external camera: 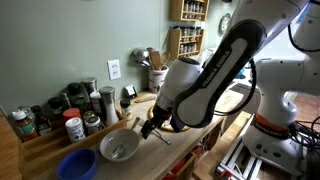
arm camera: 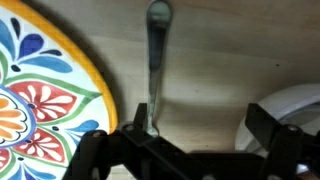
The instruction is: Put the silver fork on the left side of the counter.
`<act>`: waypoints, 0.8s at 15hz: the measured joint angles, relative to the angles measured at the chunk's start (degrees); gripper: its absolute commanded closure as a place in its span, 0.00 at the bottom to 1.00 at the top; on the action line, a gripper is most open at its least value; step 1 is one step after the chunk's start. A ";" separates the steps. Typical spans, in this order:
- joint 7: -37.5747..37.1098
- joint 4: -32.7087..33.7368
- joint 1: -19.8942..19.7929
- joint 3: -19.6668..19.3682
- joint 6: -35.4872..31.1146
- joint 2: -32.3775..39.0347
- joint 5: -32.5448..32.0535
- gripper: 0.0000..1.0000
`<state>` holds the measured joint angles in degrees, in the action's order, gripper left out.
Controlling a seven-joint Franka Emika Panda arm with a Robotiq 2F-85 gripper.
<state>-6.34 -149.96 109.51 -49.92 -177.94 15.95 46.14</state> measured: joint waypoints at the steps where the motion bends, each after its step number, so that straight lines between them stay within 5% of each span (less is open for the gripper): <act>1: -1.94 -0.01 3.42 -4.17 1.83 0.00 -1.65 0.00; 7: -13.05 2.26 21.50 -30.39 26.97 -0.43 -17.77 0.00; 10: -13.37 5.49 31.73 -43.44 37.14 -0.80 -20.63 0.00; 12: -11.48 8.99 32.35 -45.64 43.14 -0.59 -19.81 0.00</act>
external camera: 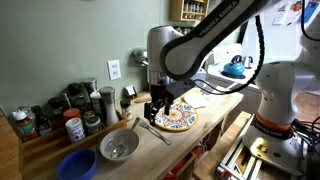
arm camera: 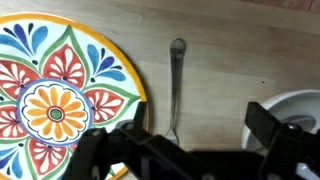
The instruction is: Put the silver fork on the left side of the counter.
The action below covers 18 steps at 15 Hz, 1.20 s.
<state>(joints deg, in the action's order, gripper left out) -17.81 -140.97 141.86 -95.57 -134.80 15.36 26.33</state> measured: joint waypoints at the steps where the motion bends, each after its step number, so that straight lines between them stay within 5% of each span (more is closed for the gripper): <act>1: 1.65 1.80 -0.40 -0.43 3.35 0.15 0.52 0.00; 8: 24.07 13.88 -1.40 -8.04 32.99 3.85 3.78 0.00; 18: 63.67 25.06 -1.55 -23.25 78.58 21.91 -0.01 0.00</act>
